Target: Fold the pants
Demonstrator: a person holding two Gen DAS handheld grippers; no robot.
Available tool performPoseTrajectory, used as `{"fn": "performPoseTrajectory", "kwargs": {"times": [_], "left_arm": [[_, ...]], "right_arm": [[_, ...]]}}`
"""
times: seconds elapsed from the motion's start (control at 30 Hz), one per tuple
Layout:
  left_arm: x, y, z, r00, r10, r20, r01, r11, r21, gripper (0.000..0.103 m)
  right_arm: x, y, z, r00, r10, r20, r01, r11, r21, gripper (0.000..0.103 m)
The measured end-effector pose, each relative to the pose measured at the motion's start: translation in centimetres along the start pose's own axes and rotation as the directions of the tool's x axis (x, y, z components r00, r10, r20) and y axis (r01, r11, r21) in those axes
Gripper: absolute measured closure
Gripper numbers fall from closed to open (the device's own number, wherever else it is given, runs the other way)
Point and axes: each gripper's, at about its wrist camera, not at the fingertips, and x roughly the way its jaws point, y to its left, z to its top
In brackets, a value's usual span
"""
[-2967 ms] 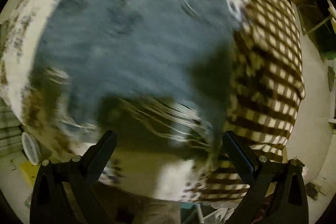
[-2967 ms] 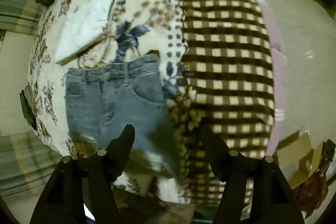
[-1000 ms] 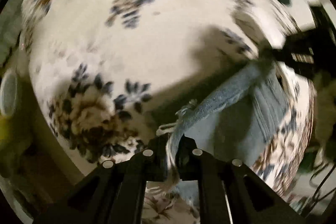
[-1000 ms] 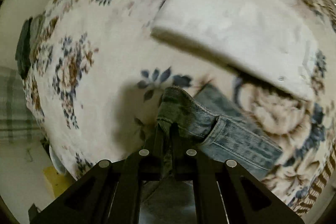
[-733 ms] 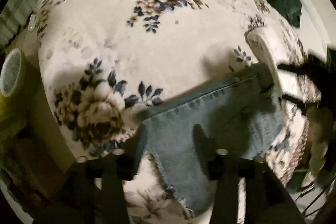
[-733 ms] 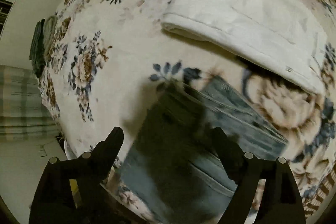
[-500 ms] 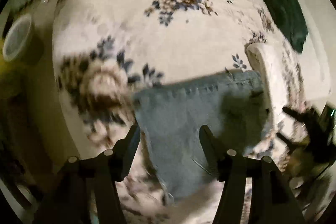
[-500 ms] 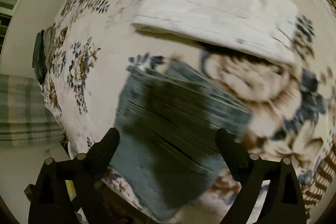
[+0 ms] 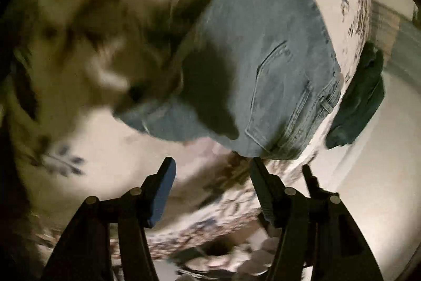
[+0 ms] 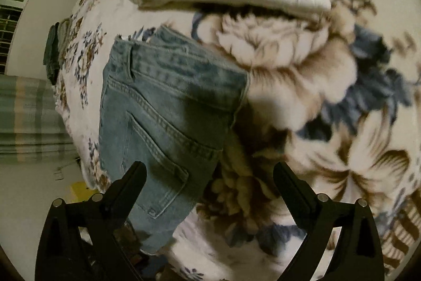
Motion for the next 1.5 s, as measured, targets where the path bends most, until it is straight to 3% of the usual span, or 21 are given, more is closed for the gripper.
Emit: {"fn": "performPoseTrajectory", "kwargs": {"times": [0.13, 0.3, 0.6, 0.9, 1.03, 1.13, 1.23, 1.33, 1.5], "left_arm": [[1.6, -0.1, 0.7, 0.991, -0.12, 0.059, 0.125, 0.989, -0.075, 0.047], [2.2, -0.4, 2.3, 0.975, -0.183, 0.126, 0.198, 0.973, -0.121, 0.047], [2.9, -0.8, 3.2, 0.967, -0.198, 0.159, 0.224, 0.961, -0.165, 0.047], [2.6, 0.5, 3.8, 0.966, -0.204, 0.157, 0.238, 0.941, -0.241, 0.047], [0.7, 1.9, 3.0, 0.957, -0.226, 0.18, 0.261, 0.945, -0.197, 0.047], [0.4, 3.5, 2.3, 0.963, -0.197, 0.185, 0.23, 0.956, -0.18, 0.046], [1.0, 5.3, 2.4, 0.959, -0.202, 0.196, 0.246, 0.942, -0.228, 0.033], [1.4, 4.7, 3.0, 0.947, -0.235, 0.219, 0.282, 0.935, -0.216, 0.02], [1.5, 2.9, 4.2, 0.939, -0.241, 0.245, 0.287, 0.943, -0.17, 0.014]], "right_arm": [[1.5, -1.3, -0.1, 0.998, 0.069, -0.014, -0.069, 0.997, 0.024, 0.004], [4.0, -2.9, 0.6, 0.983, 0.182, -0.003, -0.181, 0.978, 0.104, 0.004], [6.0, -3.3, 2.9, 0.946, 0.32, 0.044, -0.323, 0.936, 0.137, 0.004], [7.2, -1.7, 4.9, 0.935, 0.353, 0.043, -0.356, 0.928, 0.109, 0.004], [7.6, -1.8, 4.4, 0.933, 0.359, 0.038, -0.361, 0.926, 0.112, 0.004], [7.6, -1.8, 4.2, 0.934, 0.357, 0.028, -0.358, 0.928, 0.104, 0.005], [7.7, -1.9, 4.3, 0.934, 0.356, 0.024, -0.356, 0.928, 0.108, 0.004], [7.7, -2.1, 4.2, 0.935, 0.354, 0.02, -0.354, 0.929, 0.109, 0.004], [7.7, -2.8, 4.0, 0.933, 0.36, 0.02, -0.361, 0.927, 0.105, 0.004]]}}
